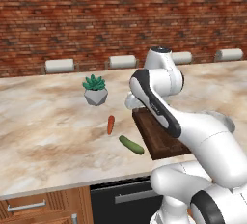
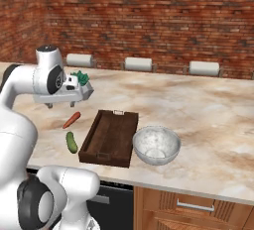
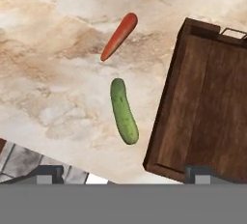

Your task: Place the two vegetables and bowl onto the tray for setting up a vegetable dip station.

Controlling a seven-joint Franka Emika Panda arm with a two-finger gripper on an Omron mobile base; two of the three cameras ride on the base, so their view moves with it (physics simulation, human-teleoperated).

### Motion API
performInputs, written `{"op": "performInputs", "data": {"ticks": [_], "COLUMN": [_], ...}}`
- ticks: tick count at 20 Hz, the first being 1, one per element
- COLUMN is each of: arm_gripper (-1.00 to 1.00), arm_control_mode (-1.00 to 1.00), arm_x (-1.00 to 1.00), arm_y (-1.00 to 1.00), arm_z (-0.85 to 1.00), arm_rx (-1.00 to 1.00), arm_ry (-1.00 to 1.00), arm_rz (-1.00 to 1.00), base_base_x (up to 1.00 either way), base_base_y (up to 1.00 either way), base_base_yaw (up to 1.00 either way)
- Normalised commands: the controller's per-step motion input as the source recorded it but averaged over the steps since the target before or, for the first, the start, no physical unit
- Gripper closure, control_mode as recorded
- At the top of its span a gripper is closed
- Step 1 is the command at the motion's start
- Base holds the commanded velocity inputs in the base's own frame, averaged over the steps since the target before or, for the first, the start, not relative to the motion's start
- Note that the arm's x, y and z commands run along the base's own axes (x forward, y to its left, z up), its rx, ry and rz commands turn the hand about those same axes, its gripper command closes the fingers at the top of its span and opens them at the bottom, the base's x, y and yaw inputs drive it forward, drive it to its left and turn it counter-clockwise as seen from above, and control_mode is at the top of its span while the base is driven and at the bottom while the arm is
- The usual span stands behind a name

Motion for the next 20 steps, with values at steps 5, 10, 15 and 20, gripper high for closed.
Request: {"op": "performInputs", "data": {"ticks": [5,10,15,20], "arm_gripper": [-1.00,-1.00,-1.00,-1.00], "arm_control_mode": [-1.00,-1.00,-1.00,-1.00], "arm_x": [0.00,0.00,0.00,0.14], "arm_y": [0.17,0.00,0.04,0.23], "arm_z": [-0.52,-0.47,-0.51,-0.55], "arm_rx": [0.00,0.00,0.00,-0.02], "arm_ry": [0.00,-0.02,-0.03,-0.01], "arm_rz": [0.12,0.10,0.09,0.04], "base_base_x": [0.00,0.00,0.00,0.00], "base_base_y": [0.00,0.00,0.00,0.00], "base_base_yaw": [0.00,0.00,0.00,0.00]}}
